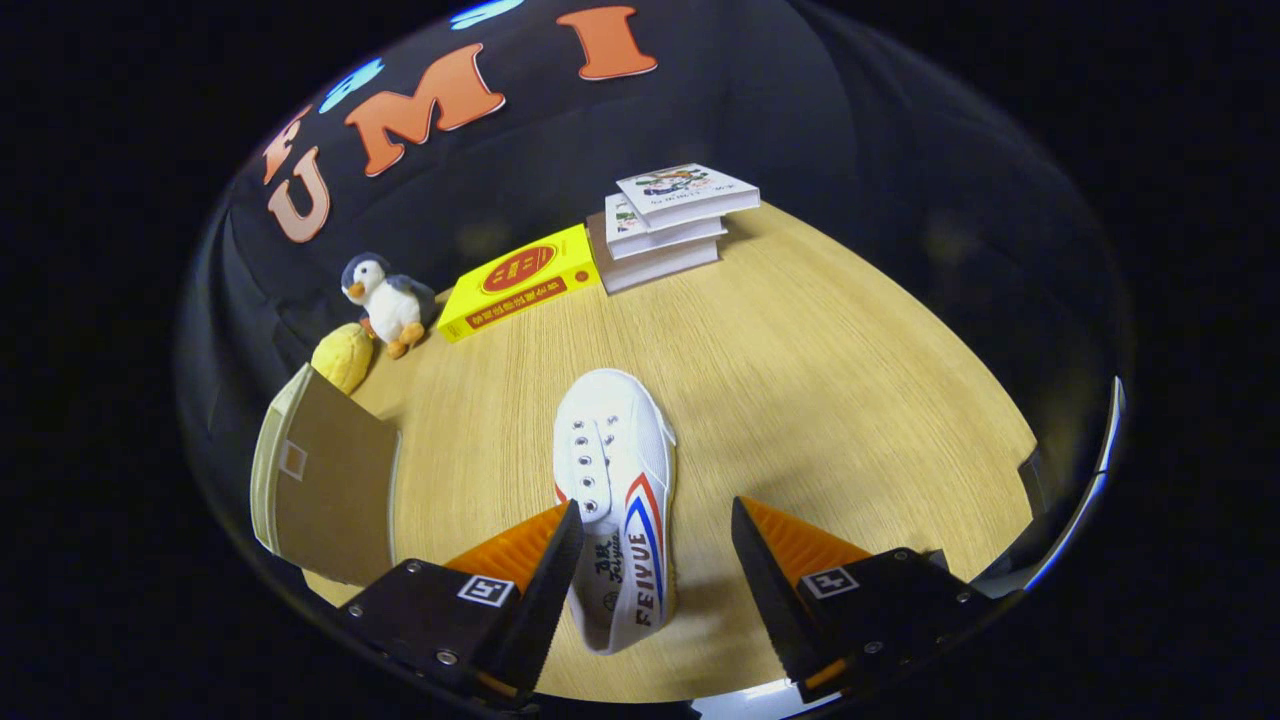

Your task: Open the storage box then place both shoes into the box .Put the left shoe in first, then the right shoe, with the right side of both shoes facing outward in a uniform manner.

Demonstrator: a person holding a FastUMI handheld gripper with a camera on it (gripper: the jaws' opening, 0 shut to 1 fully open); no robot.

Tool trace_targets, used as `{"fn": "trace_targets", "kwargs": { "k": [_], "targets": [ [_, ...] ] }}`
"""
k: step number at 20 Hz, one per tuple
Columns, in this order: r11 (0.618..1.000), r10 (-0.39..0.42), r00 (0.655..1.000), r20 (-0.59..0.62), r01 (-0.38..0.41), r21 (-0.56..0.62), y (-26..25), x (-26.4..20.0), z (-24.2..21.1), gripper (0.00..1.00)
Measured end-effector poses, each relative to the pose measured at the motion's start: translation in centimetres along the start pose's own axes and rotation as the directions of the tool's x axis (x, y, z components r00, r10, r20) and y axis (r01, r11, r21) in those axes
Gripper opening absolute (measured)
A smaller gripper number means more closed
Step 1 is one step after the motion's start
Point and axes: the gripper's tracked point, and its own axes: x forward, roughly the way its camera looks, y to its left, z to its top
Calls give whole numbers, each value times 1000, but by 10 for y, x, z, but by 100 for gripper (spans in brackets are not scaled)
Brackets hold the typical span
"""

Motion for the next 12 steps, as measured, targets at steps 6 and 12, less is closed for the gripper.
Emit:
{"fn": "trace_targets", "kwargs": {
  "k": [6,12],
  "targets": [
    [999,1,996,-94,-5,-41,5,30,-23,72],
    [999,35,995,-92,-36,-9,8,32,-21,32]
  ]
}}
